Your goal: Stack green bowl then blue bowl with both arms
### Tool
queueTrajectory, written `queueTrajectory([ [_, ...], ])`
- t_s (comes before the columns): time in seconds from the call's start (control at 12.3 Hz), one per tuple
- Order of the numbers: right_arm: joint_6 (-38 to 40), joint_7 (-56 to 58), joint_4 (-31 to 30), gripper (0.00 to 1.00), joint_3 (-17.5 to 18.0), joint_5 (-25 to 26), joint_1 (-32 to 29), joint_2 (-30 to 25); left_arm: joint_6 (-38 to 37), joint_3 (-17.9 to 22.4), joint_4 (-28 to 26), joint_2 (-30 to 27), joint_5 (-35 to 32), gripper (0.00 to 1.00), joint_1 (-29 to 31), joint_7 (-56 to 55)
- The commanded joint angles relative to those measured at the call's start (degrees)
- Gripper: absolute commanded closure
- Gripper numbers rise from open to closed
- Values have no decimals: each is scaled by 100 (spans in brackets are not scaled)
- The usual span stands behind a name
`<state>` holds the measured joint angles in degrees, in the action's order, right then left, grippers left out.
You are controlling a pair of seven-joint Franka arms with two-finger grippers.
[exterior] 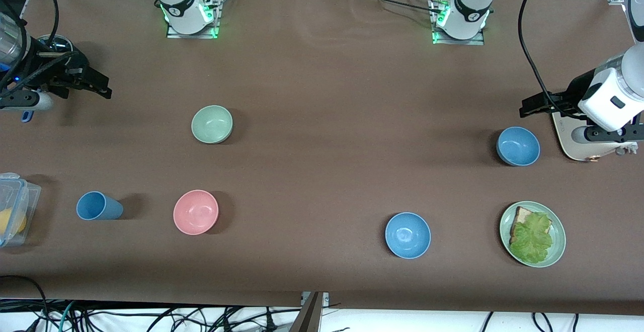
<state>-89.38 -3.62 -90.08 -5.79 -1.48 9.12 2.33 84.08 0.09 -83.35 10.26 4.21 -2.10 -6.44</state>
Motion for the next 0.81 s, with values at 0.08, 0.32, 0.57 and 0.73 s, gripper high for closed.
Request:
queueTrajectory([
  [0.08, 8, -148, 166, 0, 43, 61, -24, 74, -120, -9, 135, 38, 18, 0, 17, 117],
  [0.32, 8, -166, 167, 0, 51, 52, -15, 75, -120, -9, 126, 38, 18, 0, 17, 117],
  [0.57, 8, -166, 175, 0, 51, 43, -15, 75, -120, -9, 135, 38, 18, 0, 17, 117],
  [0.73, 8, -166, 175, 0, 51, 43, -15, 75, -120, -1, 126, 38, 18, 0, 17, 117],
])
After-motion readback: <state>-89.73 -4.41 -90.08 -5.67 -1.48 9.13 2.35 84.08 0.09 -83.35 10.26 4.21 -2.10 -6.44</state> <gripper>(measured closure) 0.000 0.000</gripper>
